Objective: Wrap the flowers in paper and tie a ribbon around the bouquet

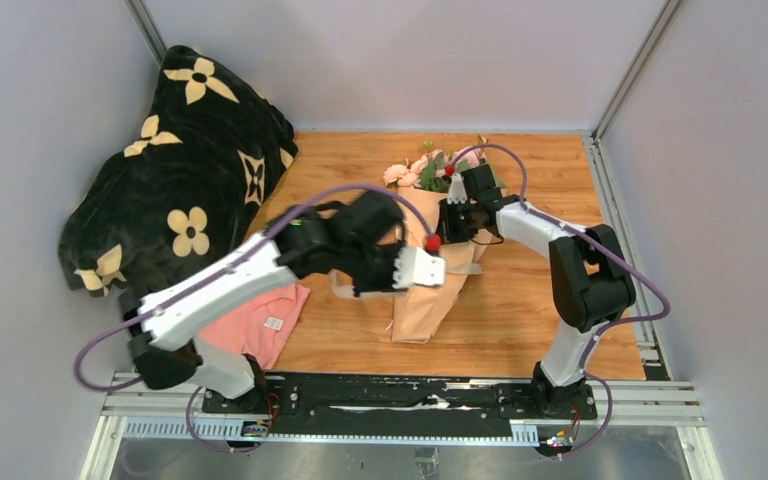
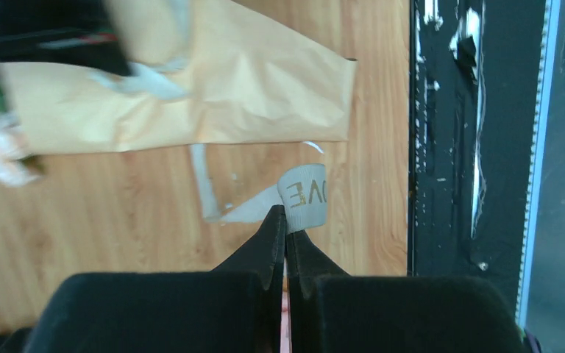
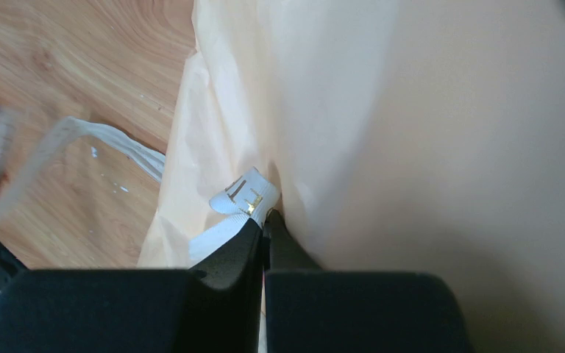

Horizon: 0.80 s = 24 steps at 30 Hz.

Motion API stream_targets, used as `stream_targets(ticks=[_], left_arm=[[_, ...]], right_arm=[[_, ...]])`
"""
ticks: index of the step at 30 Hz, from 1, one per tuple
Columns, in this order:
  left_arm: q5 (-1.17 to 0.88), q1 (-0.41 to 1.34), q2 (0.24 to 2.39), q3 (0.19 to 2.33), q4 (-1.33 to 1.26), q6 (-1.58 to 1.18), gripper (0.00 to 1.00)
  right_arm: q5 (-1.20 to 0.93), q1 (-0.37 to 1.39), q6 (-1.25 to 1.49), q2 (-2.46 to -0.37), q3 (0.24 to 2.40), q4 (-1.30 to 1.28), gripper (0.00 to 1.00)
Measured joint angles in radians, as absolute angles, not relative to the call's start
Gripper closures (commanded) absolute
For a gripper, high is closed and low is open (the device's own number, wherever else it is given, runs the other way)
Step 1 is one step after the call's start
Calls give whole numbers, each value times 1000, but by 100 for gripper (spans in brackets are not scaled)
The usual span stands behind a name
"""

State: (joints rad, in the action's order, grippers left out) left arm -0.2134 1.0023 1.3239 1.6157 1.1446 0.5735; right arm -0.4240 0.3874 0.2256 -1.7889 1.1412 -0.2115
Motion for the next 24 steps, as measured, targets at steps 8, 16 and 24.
stream_targets(ticks=[8, 16, 24], left_arm=[[-30, 1080, 1630, 1552, 1029, 579, 100], [198, 1079, 1807, 1381, 628, 632, 100], [234, 1084, 1914, 1367, 484, 716, 100]], right_arm=[[-495, 317, 251, -1686, 1141, -212, 100], [-530, 269, 301, -1568, 1148, -260, 100], [-406, 234, 307, -1281, 1287, -363, 100]])
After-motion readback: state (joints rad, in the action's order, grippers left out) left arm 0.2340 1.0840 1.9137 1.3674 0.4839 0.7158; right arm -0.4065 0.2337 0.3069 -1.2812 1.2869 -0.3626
